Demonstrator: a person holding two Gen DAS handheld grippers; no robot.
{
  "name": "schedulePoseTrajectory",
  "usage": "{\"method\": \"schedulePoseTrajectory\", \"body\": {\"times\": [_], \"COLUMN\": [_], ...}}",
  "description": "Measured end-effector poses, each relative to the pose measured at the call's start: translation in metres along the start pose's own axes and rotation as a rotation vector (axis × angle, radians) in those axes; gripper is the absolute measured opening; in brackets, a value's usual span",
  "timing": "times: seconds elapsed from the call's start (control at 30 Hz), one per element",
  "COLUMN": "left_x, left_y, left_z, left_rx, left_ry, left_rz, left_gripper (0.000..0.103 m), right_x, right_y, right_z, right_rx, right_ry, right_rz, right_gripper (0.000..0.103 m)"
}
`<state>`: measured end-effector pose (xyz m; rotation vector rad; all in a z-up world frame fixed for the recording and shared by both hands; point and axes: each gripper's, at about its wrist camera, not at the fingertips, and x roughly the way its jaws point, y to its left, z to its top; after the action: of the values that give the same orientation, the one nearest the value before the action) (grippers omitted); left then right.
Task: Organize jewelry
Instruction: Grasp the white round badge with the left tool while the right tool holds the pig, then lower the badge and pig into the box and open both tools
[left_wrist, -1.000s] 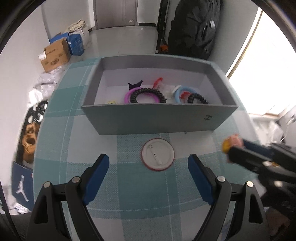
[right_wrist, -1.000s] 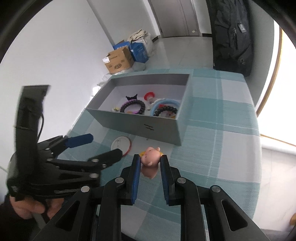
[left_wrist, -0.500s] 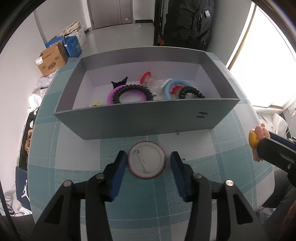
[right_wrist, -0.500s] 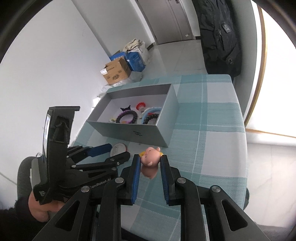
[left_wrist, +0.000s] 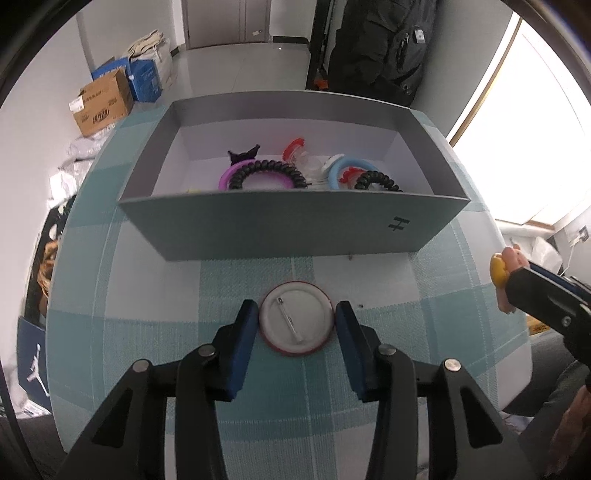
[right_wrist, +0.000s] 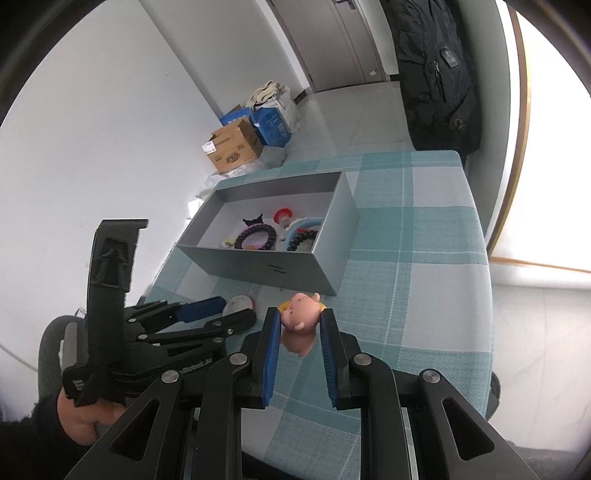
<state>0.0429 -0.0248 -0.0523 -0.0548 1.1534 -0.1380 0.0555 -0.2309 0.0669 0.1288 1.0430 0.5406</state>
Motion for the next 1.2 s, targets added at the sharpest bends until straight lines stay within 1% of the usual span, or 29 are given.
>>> {"method": "schedulePoseTrajectory", "body": {"times": [0.13,0.27,0.37,0.63,0.77,0.87,0.93,1.03,1.2], "left_x": [-0.006,-0.017,-0.024,-0.042,-0.05,-0.057,-0.06,-0.059,-0.052], "left_y": [0.004,0.004,0.006,0.015,0.019,0.022,0.022,0.026,0.032], "left_z": [0.001,0.002,0.002,0.009,0.012,0.015,0.019,0.025,0.039], "left_rx": [-0.028,-0.046,-0.046,-0.096,-0.113,-0.12,-0.121,-0.144,-0.183], "left_ry": [-0.021,-0.063,-0.095,-0.182,-0.226,-0.263,-0.284,-0.297,-0.283], "left_rz": [-0.026,-0.055,-0.063,-0.143,-0.142,-0.169,-0.171,-0.193,-0.221], "left_gripper": [0.038,0.038,0.038,0.038,0.038,0.038,0.038,0.038,0.038], "right_x": [0.001,0.001,0.001,0.004,0.007,0.01,0.012,0.014,0.02], "right_y": [0.0,0.003,0.007,0.014,0.018,0.02,0.022,0.024,0.025], "right_z": [0.0,0.001,0.003,0.015,0.022,0.025,0.028,0.035,0.048], "right_rx": [0.001,-0.003,-0.01,0.003,0.008,0.019,0.025,0.029,0.036], "right_ry": [0.0,-0.004,-0.012,-0.033,-0.042,-0.041,-0.042,-0.053,-0.055], "right_rz": [0.0,0.006,0.012,0.044,0.06,0.073,0.083,0.089,0.094], "right_gripper": [0.02,0.02,0.02,0.02,0.02,0.02,0.02,0.02,0.02]}}
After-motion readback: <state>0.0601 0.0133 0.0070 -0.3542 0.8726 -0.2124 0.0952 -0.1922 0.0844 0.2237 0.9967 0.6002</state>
